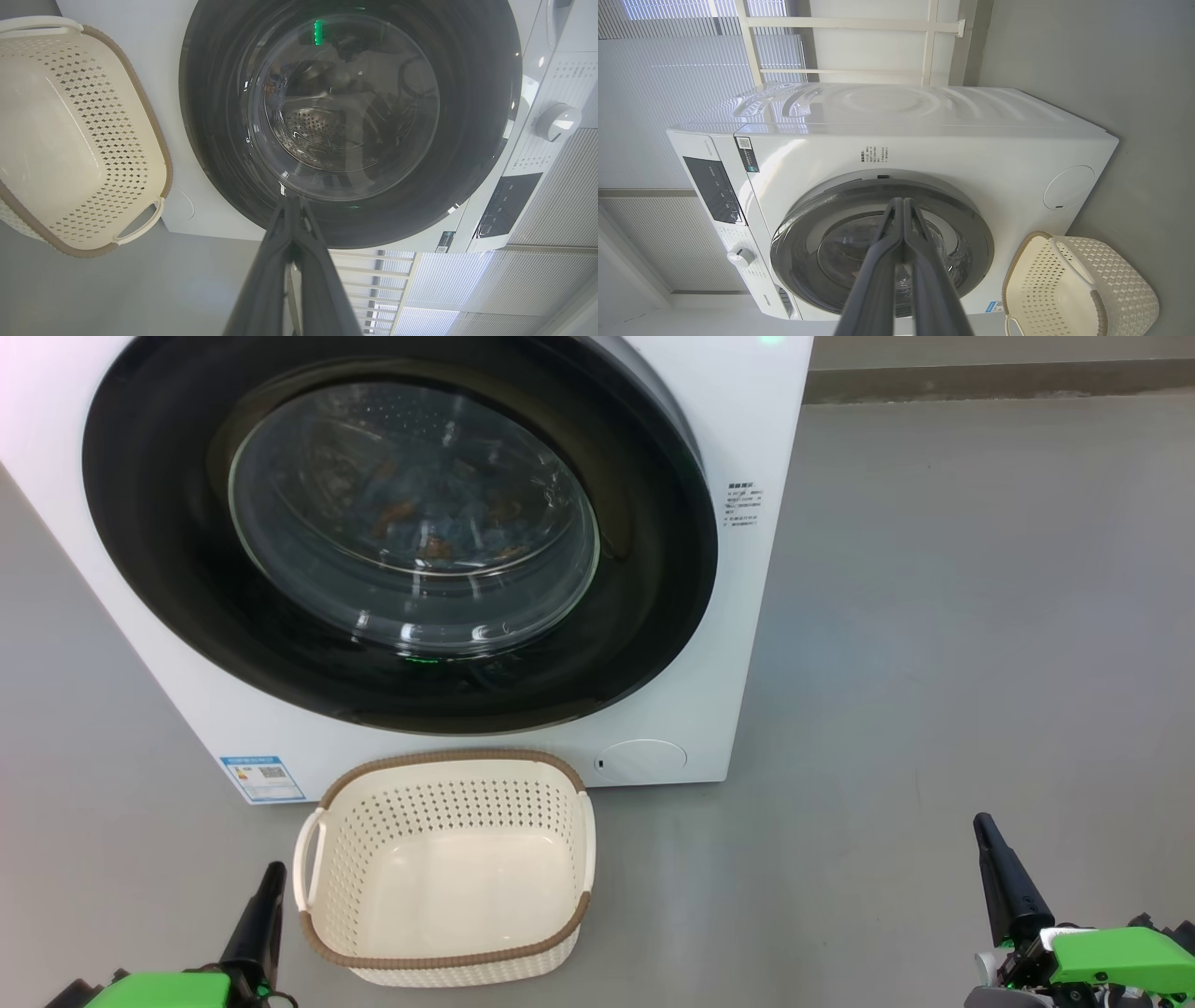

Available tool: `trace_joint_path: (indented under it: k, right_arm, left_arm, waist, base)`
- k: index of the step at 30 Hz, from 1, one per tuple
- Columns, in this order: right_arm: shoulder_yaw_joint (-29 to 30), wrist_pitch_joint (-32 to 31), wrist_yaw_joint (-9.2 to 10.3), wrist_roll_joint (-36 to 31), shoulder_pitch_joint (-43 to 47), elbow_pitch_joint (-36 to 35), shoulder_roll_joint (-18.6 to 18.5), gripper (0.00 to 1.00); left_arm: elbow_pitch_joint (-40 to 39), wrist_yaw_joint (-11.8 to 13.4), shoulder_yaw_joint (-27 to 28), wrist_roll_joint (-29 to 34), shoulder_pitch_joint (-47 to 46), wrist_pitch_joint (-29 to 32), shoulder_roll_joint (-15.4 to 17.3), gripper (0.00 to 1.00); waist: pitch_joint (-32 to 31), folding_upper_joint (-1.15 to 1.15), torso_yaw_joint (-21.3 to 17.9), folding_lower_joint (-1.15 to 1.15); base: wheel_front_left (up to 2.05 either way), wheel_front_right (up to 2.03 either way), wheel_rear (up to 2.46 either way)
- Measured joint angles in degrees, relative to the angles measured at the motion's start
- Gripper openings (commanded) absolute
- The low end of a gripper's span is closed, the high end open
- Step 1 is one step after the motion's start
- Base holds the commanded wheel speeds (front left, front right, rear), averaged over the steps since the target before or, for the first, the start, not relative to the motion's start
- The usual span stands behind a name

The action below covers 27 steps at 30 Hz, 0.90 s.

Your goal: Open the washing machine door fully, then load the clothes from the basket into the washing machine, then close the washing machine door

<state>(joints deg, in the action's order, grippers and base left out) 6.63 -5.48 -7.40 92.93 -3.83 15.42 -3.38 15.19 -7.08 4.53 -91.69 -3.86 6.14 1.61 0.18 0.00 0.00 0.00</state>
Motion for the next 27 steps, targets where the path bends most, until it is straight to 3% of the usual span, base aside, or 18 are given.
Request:
trace_joint_path:
  k: [27]
  right_arm:
    - [0.25, -0.33, 0.0, -0.05, 0.0, 0.0, 0.12, 0.0]
  left_arm:
    - [0.0, 0.0, 0.0, 0.0, 0.0, 0.0, 0.0, 0.0]
  waist:
    - [0.0, 0.0, 0.0, 0.0]
  base:
    - [0.0, 0.0, 0.0]
